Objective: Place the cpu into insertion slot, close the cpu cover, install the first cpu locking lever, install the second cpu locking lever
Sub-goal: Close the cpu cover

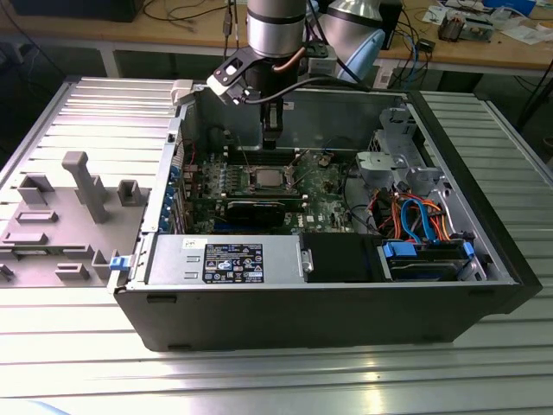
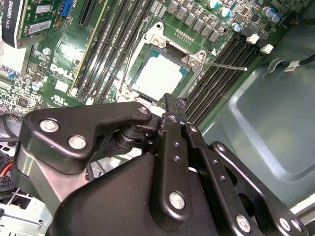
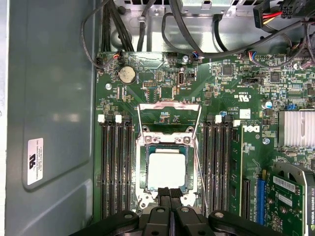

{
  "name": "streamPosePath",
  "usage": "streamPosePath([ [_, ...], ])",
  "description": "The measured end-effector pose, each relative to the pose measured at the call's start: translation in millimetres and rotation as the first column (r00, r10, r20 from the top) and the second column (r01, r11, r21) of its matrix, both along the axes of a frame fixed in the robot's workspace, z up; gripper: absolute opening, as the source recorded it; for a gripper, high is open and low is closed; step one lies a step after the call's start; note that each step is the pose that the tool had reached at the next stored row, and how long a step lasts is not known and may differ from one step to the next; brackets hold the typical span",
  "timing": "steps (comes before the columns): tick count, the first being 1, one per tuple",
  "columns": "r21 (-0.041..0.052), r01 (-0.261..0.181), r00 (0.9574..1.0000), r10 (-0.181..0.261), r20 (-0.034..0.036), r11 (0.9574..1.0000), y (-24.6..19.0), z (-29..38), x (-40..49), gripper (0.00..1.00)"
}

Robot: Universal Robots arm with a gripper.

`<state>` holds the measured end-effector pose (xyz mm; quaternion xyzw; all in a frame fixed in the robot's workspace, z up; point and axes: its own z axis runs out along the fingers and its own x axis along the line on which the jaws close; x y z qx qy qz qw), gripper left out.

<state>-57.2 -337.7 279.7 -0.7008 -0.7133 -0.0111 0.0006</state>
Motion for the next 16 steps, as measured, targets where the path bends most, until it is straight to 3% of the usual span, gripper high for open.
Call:
streamPosePath([
  [16, -0.0001, 0.0, 1.0, 0.0, -0.0001, 1.0, 0.0, 1.9, 0.3, 0.11],
])
